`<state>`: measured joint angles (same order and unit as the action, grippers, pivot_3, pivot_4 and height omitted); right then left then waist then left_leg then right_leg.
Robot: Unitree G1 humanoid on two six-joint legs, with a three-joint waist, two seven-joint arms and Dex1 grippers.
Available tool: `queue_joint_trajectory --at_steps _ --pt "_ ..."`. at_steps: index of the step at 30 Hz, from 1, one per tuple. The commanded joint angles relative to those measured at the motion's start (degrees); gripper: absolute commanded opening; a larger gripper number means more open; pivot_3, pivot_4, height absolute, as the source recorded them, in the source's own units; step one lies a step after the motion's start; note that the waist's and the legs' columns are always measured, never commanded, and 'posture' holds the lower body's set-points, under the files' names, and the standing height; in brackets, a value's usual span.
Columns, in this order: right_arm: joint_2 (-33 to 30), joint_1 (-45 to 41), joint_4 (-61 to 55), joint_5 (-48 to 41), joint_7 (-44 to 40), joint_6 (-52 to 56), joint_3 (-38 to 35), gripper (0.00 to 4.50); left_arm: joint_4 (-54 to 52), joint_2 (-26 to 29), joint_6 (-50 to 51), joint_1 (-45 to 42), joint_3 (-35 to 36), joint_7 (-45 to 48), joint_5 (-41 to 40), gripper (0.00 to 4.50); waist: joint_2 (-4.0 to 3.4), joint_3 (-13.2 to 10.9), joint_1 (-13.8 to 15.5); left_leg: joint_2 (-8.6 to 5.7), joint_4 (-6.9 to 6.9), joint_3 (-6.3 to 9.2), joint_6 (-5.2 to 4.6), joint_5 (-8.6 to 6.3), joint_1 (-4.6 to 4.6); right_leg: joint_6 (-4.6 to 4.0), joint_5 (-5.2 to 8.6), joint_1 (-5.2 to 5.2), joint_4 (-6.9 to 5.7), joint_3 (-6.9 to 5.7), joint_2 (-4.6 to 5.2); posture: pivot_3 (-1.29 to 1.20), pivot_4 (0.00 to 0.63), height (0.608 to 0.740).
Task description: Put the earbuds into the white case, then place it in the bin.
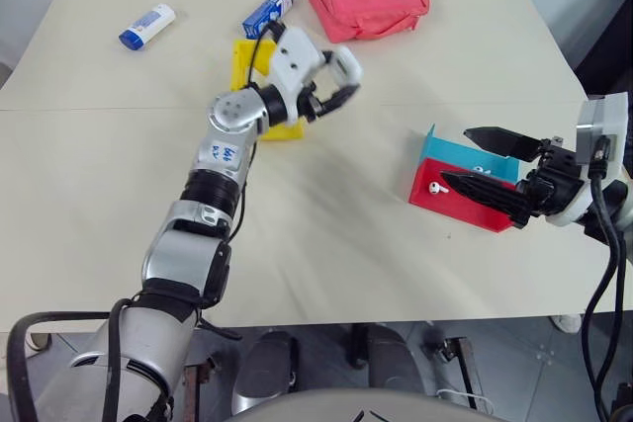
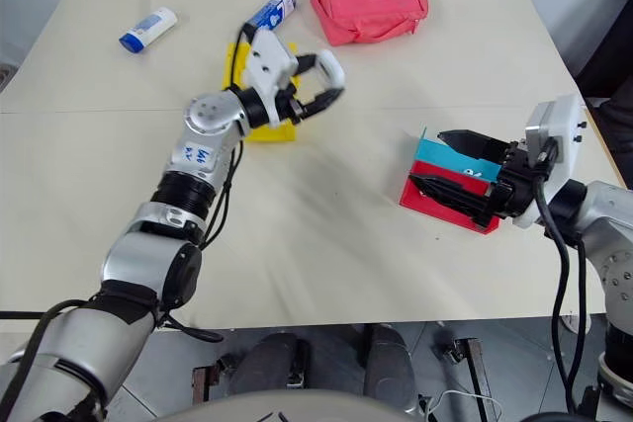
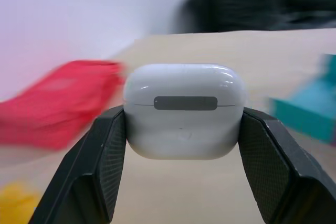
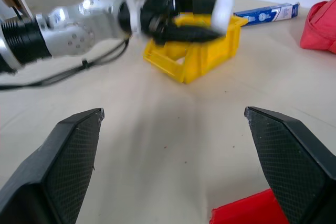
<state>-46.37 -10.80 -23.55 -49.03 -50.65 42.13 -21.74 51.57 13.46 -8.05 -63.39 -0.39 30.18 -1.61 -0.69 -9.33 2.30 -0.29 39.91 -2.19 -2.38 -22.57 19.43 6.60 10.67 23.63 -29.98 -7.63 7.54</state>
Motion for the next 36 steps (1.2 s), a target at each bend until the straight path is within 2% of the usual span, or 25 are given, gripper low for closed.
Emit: queue_joint_trajectory --at_steps 1,5,6,9,10,13,16,18,21,24,27,31,36 --pt "0.3 -1.2 0.6 0.8 0.0 -2.2 0.6 4.49 4.1 3.3 3.6 -2.8 2.6 -10.6 2.0 2.8 0.0 0.0 -0.1 0.0 -0.03 -0.03 0.0 0.0 -0.03 0.0 0.0 0.0 0.0 0.0 -0.01 0.0 0.15 0.74" --pt "-0.1 -2.4 1.9 1.6 -0.2 -2.7 1.8 4.49 9.3 3.6 3.0 -3.6 1.5 -10.4 3.2 2.8 0.0 0.0 0.2 -0.04 -0.21 -0.14 0.06 0.04 -0.14 0.0 0.0 -0.01 0.0 -0.01 -0.02 0.0 0.15 0.74" --pt "-0.3 -2.7 2.2 1.8 -0.3 -2.6 1.9 4.5 9.7 3.5 2.7 -3.7 1.4 -10.1 3.2 3.54 0.04 0.0 0.6 -0.06 -0.2 -0.15 0.07 0.06 -0.14 0.0 0.0 -0.01 -0.01 -0.02 -0.01 0.0 0.15 0.74" --pt "-1.0 -3.7 2.8 1.9 -1.0 -2.6 2.0 4.5 8.4 4.1 -0.2 -3.5 0.8 -6.8 3.2 4.41 0.19 -0.1 0.9 -0.07 -0.19 -0.11 0.12 0.1 -0.1 0.0 0.0 0.0 -0.01 -0.04 0.01 0.0 0.15 0.74" --pt "-1.3 -4.1 3.1 2.0 -1.3 -2.6 2.0 4.5 7.1 4.6 -1.2 -3.1 1.2 -4.4 2.2 4.47 0.19 -0.1 0.8 -0.06 -0.19 -0.11 0.12 0.1 -0.11 0.0 0.0 0.0 0.0 -0.03 0.01 0.0 0.15 0.74" --pt "-1.9 -4.7 3.9 2.4 -2.2 -2.7 2.2 4.5 3.3 6.1 -2.4 -1.6 2.1 2.2 0.1 4.47 0.19 -0.1 0.4 -0.04 -0.21 -0.14 0.17 0.1 -0.12 0.0 0.0 0.03 -0.01 -0.01 0.01 0.0 0.15 0.74" --pt "-2.8 -4.8 4.4 2.8 -3.5 -2.8 2.3 4.5 -4.6 8.1 -2.9 2.2 3.6 12.8 -5.4 4.47 0.16 -0.1 0.0 0.01 -0.28 -0.15 0.27 0.13 -0.19 -0.03 0.02 0.03 -0.02 -0.02 -0.02 0.0 0.15 0.74" --pt "-3.5 -4.5 4.9 3.1 -4.6 -3.3 2.1 4.5 -10.7 9.9 -0.5 5.4 4.5 20.0 -9.7 4.47 0.16 -0.1 -0.4 0.03 -0.29 -0.16 0.29 0.14 -0.19 -0.05 0.03 0.05 -0.05 -0.02 -0.02 0.0 0.15 0.74" --pt "-4.7 -3.5 5.7 3.9 -7.2 -4.3 2.0 4.5 -17.0 12.8 7.5 8.6 5.4 24.8 -13.7 4.47 0.16 -0.1 -0.9 0.04 -0.29 -0.15 0.32 0.16 -0.19 -0.07 0.04 0.05 -0.07 -0.02 -0.04 0.0 0.15 0.74" --pt "-8.7 -0.3 7.9 8.6 -12.2 -7.5 3.4 4.5 -22.8 16.8 10.9 13.0 5.9 30.3 -16.3 4.47 0.16 -0.1 -0.8 0.01 -0.29 -0.15 0.3 0.17 -0.2 -0.07 0.04 0.02 -0.08 -0.03 -0.05 0.0 0.15 0.74" --pt "-12.0 2.5 11.7 11.8 -16.8 -10.8 3.2 4.5 -26.3 21.9 13.0 18.9 6.3 40.6 -20.1 4.47 0.11 -0.1 -1.0 0.0 -0.29 -0.2 0.27 0.15 -0.23 -0.07 0.05 -0.01 -0.05 0.01 -0.06 0.0 0.15 0.74" --pt "-14.0 4.9 16.0 13.7 -21.5 -14.1 2.0 4.5 -25.9 25.7 13.1 22.2 7.4 45.5 -21.4 4.47 0.12 -0.1 -0.8 0.03 -0.24 -0.16 0.27 0.15 -0.23 -0.1 0.06 -0.01 -0.08 -0.02 -0.06 0.0 0.15 0.74" --pt "-13.3 4.3 19.0 14.2 -22.3 -15.3 1.6 4.5 -24.8 27.0 14.8 23.2 7.2 44.4 -20.0 4.47 0.09 -0.1 -0.8 0.0 -0.2 -0.09 0.26 0.14 -0.22 -0.1 0.06 -0.03 -0.09 0.0 0.02 0.0 0.15 0.74"
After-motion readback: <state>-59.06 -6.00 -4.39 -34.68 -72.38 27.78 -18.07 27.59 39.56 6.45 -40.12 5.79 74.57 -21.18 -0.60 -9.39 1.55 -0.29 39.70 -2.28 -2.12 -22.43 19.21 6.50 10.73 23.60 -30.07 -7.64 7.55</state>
